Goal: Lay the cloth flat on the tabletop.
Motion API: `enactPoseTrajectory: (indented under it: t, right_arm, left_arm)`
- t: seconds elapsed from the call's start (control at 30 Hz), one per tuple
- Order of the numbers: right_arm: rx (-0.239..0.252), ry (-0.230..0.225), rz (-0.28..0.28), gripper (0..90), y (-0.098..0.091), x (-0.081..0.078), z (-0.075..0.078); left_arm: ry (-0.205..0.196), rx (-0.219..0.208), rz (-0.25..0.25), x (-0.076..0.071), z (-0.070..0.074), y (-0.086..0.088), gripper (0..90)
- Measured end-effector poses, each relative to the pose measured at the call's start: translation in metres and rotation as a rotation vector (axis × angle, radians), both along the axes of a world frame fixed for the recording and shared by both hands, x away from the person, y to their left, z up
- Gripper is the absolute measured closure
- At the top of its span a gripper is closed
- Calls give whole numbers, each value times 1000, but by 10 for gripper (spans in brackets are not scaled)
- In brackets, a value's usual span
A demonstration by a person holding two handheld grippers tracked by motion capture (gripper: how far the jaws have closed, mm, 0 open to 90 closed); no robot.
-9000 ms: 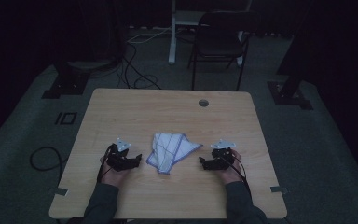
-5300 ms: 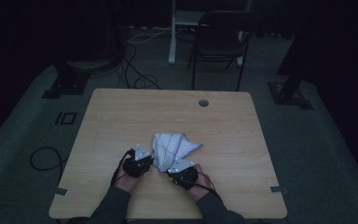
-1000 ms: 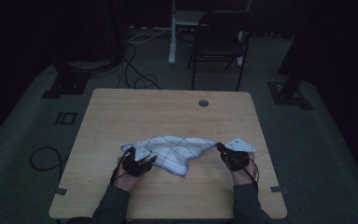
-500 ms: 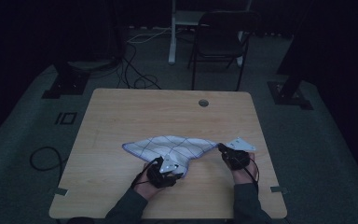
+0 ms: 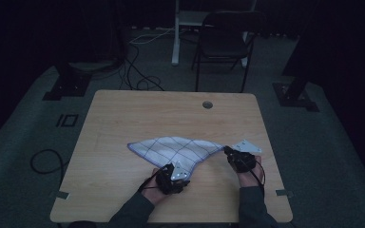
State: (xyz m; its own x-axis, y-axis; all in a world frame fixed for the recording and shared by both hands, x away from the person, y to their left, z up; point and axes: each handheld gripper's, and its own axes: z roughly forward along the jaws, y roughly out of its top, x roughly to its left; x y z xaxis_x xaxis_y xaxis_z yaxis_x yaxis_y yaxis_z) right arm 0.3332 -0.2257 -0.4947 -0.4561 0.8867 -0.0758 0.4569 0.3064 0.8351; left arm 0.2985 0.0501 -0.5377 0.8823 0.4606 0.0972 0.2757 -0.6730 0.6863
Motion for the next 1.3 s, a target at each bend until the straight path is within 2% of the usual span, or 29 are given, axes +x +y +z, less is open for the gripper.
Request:
enactPoseTrajectory:
  t: [0.1, 0.17, 0.4, 0.63, 0.77, 0.93, 1.3]
  right_arm:
    - [0, 1, 3, 846, 0, 0, 0]
    - [-14, -5, 3, 825, 1, -1, 1]
    - [-6, -25, 16, 739, 1, -4, 6]
    - [4, -38, 55, 742, 8, -9, 11]
    - [5, -34, 110, 783, 23, -12, 9]
    - [6, -8, 171, 810, 44, -13, 0]
    - [-15, 42, 312, 833, 96, -18, -19]
  left_arm:
    - [-16, 22, 16, 2, 2, -1, 802]
    - [-19, 17, 23, 4, 4, 0, 848]
    - [-49, -19, 62, 18, 22, 7, 868]
    - [-75, -63, 117, 42, 42, 19, 872]
    - [-81, -83, 162, 59, 48, 27, 873]
    - [-84, -93, 208, 74, 50, 35, 874]
    - [-83, -104, 257, 91, 50, 45, 875]
